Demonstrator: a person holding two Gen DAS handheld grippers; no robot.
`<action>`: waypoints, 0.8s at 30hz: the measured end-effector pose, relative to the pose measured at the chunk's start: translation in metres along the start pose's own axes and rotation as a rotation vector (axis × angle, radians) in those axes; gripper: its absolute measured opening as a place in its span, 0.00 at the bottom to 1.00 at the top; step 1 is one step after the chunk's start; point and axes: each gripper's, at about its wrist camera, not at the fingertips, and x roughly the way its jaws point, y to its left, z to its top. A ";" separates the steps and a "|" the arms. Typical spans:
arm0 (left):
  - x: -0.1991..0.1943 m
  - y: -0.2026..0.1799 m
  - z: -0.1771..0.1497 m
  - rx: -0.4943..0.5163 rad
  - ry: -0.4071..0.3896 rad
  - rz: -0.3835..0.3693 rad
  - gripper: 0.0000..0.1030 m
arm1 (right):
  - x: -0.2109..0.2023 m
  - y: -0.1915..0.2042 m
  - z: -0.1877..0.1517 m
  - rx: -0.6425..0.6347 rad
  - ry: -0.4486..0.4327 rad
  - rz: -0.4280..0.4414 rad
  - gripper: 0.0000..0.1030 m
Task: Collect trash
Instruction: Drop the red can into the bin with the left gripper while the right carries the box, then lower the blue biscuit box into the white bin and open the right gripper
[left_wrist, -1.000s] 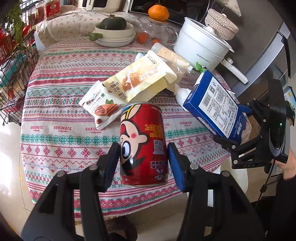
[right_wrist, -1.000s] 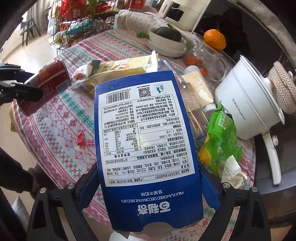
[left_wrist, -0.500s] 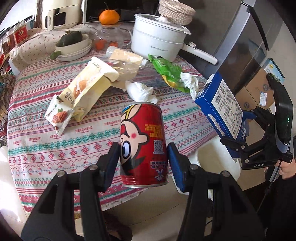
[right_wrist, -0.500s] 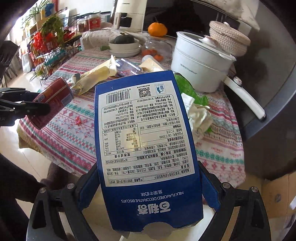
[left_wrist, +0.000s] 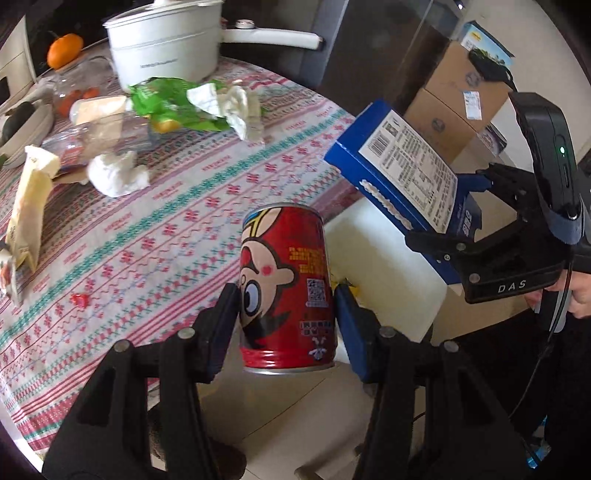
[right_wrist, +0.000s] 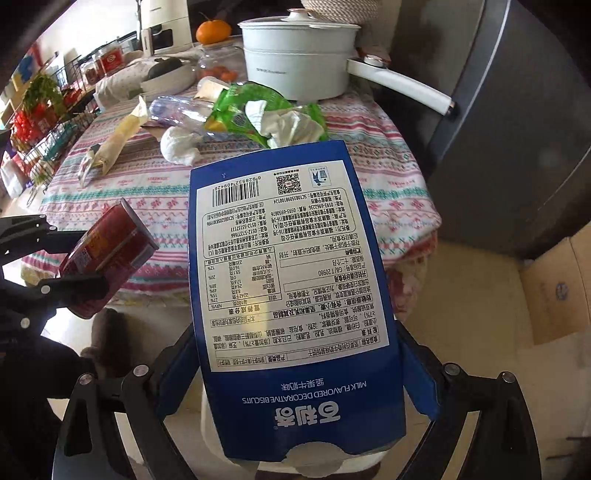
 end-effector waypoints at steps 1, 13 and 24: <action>0.006 -0.009 0.000 0.018 0.013 -0.009 0.53 | 0.000 -0.005 -0.004 0.010 0.008 -0.006 0.93; 0.077 -0.078 -0.008 0.150 0.164 -0.068 0.53 | 0.002 -0.059 -0.043 0.112 0.070 -0.033 0.93; 0.071 -0.081 -0.007 0.181 0.111 -0.003 0.75 | 0.013 -0.070 -0.055 0.124 0.129 -0.031 0.94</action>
